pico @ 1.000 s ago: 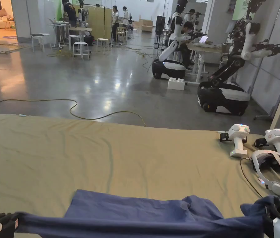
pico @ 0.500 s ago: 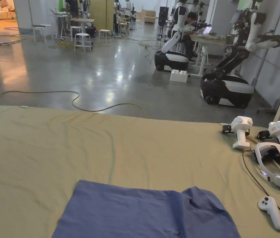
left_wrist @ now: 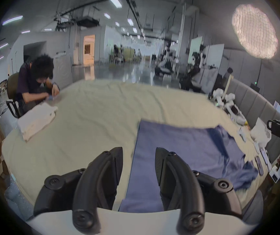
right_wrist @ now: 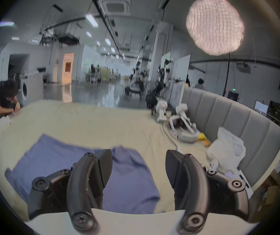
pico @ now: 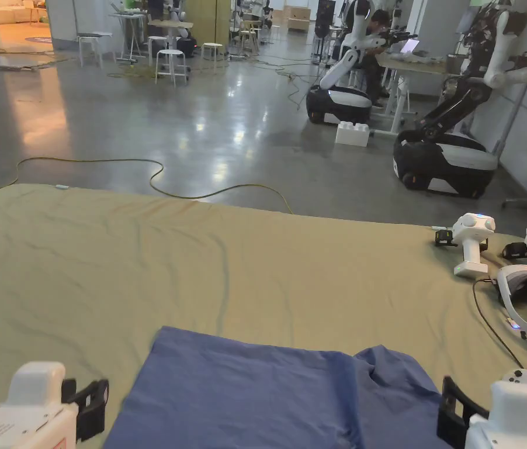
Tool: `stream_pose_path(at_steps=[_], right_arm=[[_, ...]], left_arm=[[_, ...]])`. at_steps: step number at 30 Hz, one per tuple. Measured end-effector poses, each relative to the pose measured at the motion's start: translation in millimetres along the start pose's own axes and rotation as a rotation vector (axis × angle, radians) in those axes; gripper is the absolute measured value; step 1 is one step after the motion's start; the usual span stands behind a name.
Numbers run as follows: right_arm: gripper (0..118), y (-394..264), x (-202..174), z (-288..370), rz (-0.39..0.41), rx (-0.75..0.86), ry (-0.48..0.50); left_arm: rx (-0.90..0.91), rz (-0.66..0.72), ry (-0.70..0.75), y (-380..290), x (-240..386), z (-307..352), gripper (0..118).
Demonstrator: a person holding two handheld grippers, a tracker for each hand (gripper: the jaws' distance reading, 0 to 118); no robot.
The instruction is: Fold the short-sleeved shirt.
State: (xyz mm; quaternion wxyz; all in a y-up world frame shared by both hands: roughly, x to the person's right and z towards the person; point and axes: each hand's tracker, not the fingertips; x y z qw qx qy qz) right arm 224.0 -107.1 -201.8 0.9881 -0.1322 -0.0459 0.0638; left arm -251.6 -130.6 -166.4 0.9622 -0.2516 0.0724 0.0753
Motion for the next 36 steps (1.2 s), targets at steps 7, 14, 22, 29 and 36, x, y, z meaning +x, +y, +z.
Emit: stream_pose_path(at_steps=[7,14,22,29,36], right_arm=[[67,40.0,-44.7,-0.9,-0.032,0.24,0.012],[3,44.0,-77.6,-5.6,-0.026,0.286,0.008],[0,29.2,-74.5,-23.7,-0.039,0.208,0.083],[0,2.4,-62.8,-53.1,-0.042,0.08,0.098],[0,-25.1,-45.1,-81.2,0.0,-0.04,0.066]], left_arm=[[0.318,-0.06,0.063,43.2,39.3,17.9,29],[0.381,-0.1,0.044,52.9,59.0,9.4,0],[0.238,-0.098,0.049,38.9,50.1,-31.9,0],[-0.104,-0.082,-0.002,50.3,15.2,-149.6,0],[-0.385,-0.053,-0.052,78.1,1.1,-281.9,38]])
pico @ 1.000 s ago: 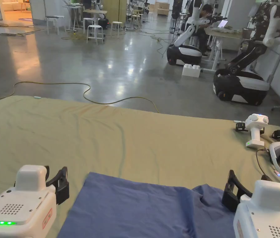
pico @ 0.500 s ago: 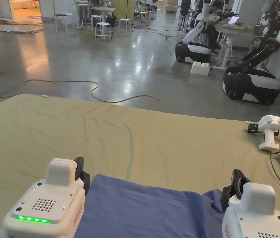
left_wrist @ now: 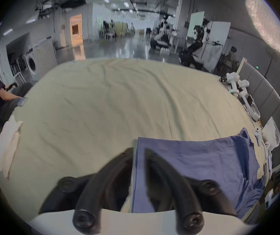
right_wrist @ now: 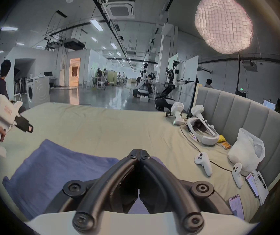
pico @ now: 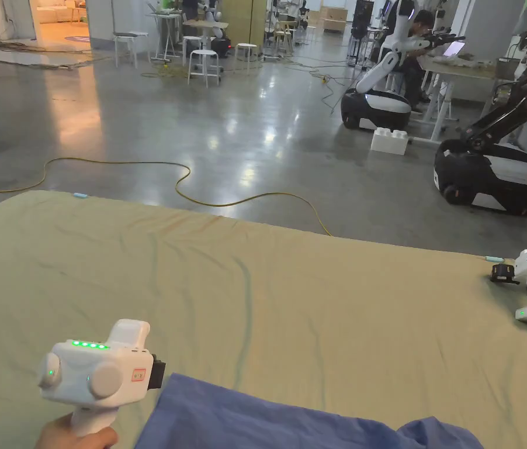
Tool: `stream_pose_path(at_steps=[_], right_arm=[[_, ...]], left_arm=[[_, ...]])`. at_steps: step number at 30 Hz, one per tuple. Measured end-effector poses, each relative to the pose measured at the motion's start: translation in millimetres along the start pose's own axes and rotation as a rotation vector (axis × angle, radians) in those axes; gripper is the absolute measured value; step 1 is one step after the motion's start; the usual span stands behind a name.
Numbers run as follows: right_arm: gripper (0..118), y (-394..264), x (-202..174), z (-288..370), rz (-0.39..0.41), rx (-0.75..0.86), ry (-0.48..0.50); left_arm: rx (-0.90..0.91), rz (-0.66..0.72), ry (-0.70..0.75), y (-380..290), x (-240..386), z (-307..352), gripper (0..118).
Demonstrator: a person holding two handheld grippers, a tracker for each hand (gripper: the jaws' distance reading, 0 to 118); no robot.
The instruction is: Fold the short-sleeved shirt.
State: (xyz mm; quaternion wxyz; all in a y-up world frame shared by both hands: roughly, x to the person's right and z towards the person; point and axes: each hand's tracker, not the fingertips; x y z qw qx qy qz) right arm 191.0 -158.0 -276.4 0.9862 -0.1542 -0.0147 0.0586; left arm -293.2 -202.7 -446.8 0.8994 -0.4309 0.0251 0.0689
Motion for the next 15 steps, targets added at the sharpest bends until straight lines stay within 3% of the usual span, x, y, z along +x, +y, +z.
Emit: stream_pose_path(at_steps=[2,9,12,14,15], right_arm=[[0,-8.1,6.5,-5.0,0.007,-0.032,-0.014],[0,-31.7,28.4,-13.3,0.017,-0.123,-0.066],[0,-40.3,37.6,-15.1,0.014,-0.159,-0.086],[0,-43.6,43.6,-17.3,0.008,-0.189,-0.094],[0,-44.7,46.6,-20.4,0.006,-0.202,-0.099]], left_arm=[[-0.064,0.021,-0.036,11.8,-1.7,-28.1,58],[-0.235,0.013,0.002,14.0,10.2,-99.7,58],[-0.219,-0.039,0.061,6.8,24.5,-105.6,58],[-0.167,-0.086,0.102,1.3,38.2,-99.9,54],[-0.163,-0.123,0.112,-2.0,43.8,-100.0,47]])
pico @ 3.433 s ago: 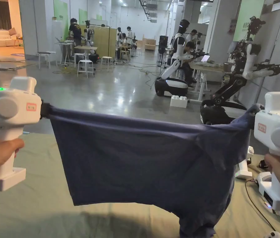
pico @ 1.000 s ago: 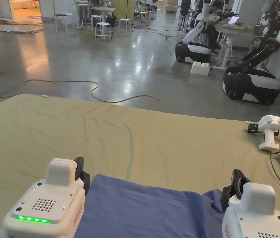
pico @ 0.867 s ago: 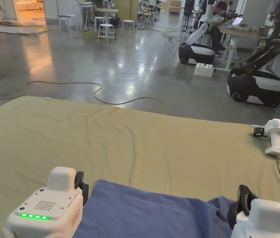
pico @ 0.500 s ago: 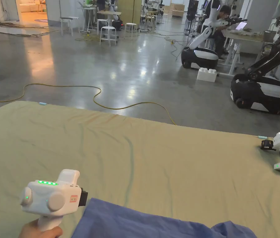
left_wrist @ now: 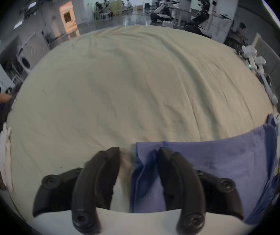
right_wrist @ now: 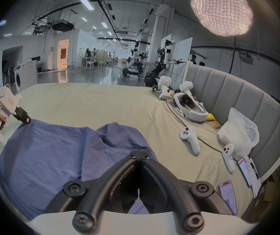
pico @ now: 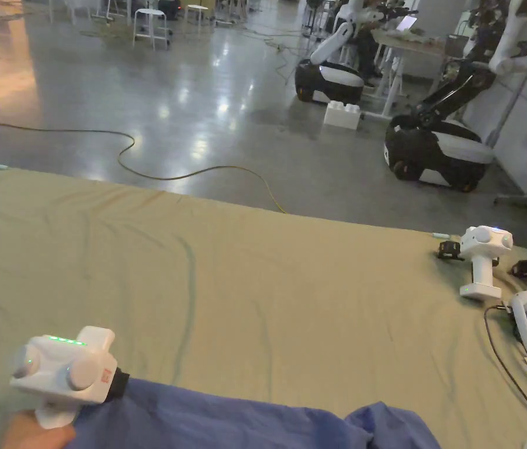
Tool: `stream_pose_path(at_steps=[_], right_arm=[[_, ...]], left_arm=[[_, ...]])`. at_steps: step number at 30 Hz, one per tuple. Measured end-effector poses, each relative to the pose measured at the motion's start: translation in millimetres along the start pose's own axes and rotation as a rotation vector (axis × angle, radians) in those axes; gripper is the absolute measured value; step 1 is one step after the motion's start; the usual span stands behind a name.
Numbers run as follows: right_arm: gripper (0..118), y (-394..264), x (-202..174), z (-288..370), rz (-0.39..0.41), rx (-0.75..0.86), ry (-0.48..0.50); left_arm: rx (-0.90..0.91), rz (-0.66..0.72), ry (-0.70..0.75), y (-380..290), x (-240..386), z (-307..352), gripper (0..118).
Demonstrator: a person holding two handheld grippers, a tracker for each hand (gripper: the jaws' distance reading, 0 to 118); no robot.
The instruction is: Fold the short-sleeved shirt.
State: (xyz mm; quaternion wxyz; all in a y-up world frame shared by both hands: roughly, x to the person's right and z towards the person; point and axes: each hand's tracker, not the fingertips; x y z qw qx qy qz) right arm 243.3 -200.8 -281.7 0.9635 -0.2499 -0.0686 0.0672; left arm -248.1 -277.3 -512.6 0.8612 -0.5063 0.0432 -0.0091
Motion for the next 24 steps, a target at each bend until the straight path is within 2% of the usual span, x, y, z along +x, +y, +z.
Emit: stream_pose_path(at_steps=[3,4,5,6,7,8,9,10,14,18,20,22,23,24], right_arm=[[0,2.7,9.7,-19.8,-0.003,-0.061,-0.022],[0,7.3,13.6,-30.0,0.003,-0.1,-0.019],[0,12.1,17.8,-41.2,0.001,-0.107,-0.013],[5,17.6,20.5,-51.7,0.008,-0.135,-0.007],[19,24.5,23.8,-65.8,0.016,-0.178,0.006],[46,30.4,27.1,-80.7,0.017,-0.21,0.022],[59,35.4,29.6,-95.2,0.028,-0.246,0.043],[64,39.3,31.8,-111.8,0.033,-0.266,0.078],[64,47.9,30.8,-169.9,0.078,-0.359,0.099],[62,47.1,29.4,-211.1,0.025,-0.499,0.169],[53,37.2,27.3,-227.4,0.009,-0.59,0.201],[45,29.7,24.4,-231.6,0.009,-0.582,0.203],[32,30.3,23.2,-224.1,0.001,-0.526,0.211],[13,30.7,21.0,-223.5,0.011,-0.521,0.212]], left_arm=[[0.024,-0.091,-0.002,-11.0,20.2,20.0,13],[0.016,-0.108,-0.007,-12.1,25.1,22.8,7],[0.008,-0.101,-0.014,-10.9,22.9,24.7,6],[0.006,-0.1,-0.017,-11.8,23.2,28.3,6],[0.009,-0.095,-0.036,-13.5,21.6,34.8,5],[0.009,-0.079,-0.064,-14.8,20.7,42.2,5],[0.013,-0.062,-0.092,-13.1,14.8,45.1,5],[0.04,-0.053,-0.094,-15.8,12.9,54.3,5],[0.104,-0.015,-0.083,-24.7,1.6,83.3,5],[0.137,-0.002,-0.079,-33.4,-7.0,100.9,5],[0.147,0.008,-0.081,-37.9,-9.4,107.8,5],[0.151,0.025,-0.086,-41.4,-9.5,109.4,5],[0.156,0.031,-0.086,-43.6,-9.4,111.5,5],[0.159,0.034,-0.085,-45.1,-9.1,113.1,5]])
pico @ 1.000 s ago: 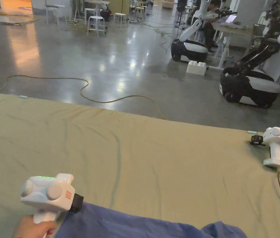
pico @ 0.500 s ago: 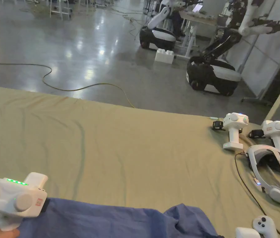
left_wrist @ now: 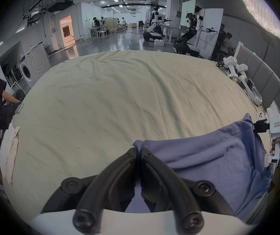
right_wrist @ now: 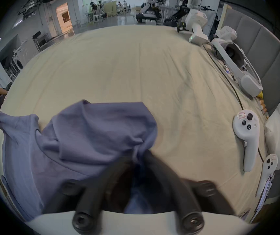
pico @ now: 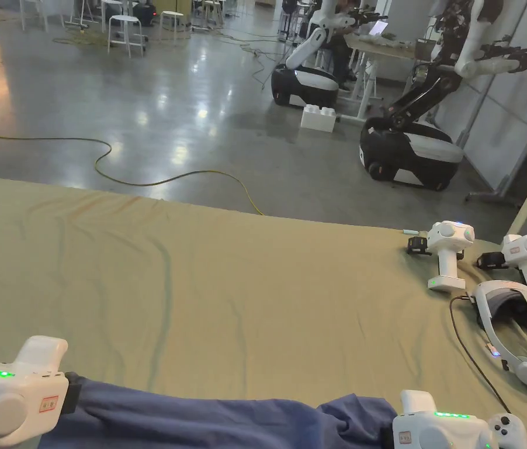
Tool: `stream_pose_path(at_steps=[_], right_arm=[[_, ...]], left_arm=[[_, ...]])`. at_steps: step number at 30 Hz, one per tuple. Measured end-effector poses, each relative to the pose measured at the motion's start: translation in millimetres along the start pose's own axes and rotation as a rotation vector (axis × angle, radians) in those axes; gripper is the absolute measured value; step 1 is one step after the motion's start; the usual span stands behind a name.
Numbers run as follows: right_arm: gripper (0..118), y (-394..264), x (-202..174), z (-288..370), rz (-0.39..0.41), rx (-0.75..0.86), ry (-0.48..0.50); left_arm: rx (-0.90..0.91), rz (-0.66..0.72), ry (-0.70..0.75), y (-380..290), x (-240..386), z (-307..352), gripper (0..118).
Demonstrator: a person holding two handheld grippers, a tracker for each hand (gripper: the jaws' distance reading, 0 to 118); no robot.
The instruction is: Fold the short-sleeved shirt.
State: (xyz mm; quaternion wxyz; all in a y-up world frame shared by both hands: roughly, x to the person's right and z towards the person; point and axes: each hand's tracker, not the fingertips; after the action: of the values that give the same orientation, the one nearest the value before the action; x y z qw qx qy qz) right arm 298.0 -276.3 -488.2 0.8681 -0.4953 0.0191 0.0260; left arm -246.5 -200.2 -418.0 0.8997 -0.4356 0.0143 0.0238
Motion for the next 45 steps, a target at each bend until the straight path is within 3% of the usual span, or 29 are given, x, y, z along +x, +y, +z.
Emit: stream_pose_path(at_steps=[1,5,15,29,45], right_arm=[[2,-0.8,-2.8,0.2,0.012,-0.008,0.002],[1,-9.3,-7.0,24.1,0.043,0.082,-0.033],[1,-11.3,25.0,171.0,-0.086,0.409,-0.019],[1,39.6,6.1,367.6,0.02,0.779,-0.026],[1,160.1,-14.8,484.9,0.048,0.965,-0.099]], left_arm=[[0.001,-0.001,0.002,-2.2,1.9,0.1,5],[0.025,0.0,0.033,-5.8,2.7,9.0,5],[0.205,0.076,0.007,4.9,-20.0,99.3,5],[0.47,0.04,0.022,70.8,-38.7,259.9,5],[0.654,0.024,0.083,208.5,-41.0,351.1,5]])
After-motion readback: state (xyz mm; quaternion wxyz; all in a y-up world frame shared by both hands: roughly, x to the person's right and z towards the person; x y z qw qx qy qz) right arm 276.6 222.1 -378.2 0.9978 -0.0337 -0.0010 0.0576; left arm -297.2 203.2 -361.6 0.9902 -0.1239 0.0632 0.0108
